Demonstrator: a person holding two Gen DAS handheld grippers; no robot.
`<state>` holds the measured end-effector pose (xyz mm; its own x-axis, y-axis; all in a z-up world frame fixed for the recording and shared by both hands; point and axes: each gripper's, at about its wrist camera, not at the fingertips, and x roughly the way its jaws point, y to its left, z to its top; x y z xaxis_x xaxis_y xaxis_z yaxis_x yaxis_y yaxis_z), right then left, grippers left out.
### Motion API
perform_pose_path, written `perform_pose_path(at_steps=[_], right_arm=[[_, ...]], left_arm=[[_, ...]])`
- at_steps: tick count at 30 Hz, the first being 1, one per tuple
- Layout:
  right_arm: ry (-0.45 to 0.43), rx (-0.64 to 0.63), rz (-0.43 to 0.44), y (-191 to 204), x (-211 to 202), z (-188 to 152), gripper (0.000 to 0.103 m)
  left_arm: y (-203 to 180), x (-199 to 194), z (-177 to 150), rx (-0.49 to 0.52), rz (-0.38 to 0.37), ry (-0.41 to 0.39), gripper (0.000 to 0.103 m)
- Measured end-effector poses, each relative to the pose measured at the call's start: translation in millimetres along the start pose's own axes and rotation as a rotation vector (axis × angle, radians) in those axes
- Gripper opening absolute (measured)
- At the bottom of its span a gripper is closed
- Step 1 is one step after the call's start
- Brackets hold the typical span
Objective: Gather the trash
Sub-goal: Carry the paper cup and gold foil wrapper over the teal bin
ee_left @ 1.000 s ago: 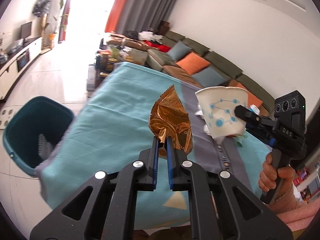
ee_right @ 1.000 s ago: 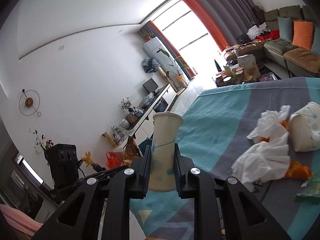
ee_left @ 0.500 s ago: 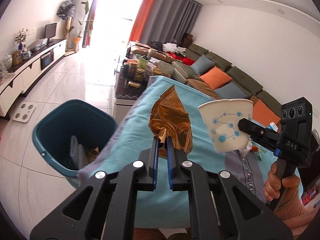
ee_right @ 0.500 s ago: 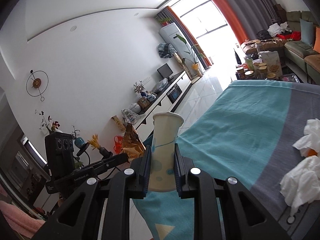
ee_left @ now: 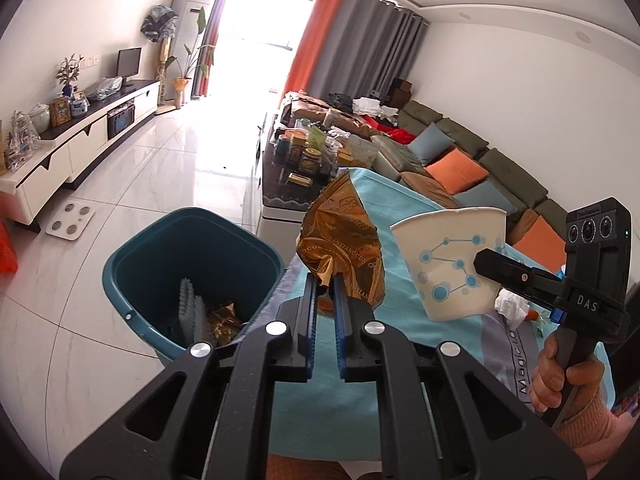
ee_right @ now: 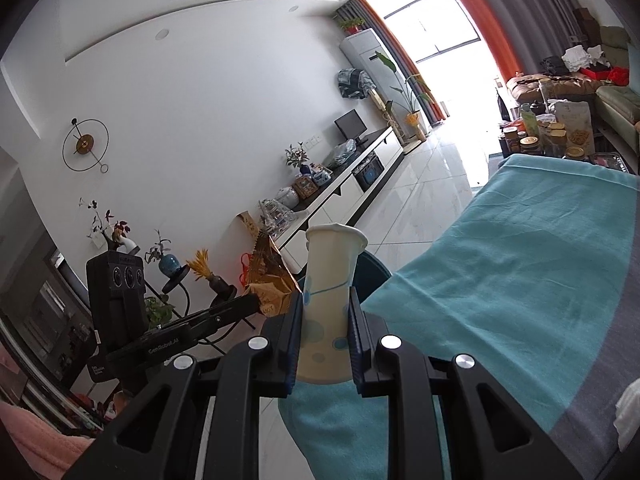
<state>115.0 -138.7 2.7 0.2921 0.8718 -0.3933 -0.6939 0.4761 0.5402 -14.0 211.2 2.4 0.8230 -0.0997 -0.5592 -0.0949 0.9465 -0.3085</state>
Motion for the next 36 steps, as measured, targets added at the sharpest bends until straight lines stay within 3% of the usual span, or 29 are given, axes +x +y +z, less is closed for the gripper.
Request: perform_pose_path(at_steps=[36], right_arm=[[0.142, -0.013, 0.021, 17, 98, 23, 0.019]], left_arm=[[68, 7, 11, -0.095, 0.174, -0.014, 0.008]])
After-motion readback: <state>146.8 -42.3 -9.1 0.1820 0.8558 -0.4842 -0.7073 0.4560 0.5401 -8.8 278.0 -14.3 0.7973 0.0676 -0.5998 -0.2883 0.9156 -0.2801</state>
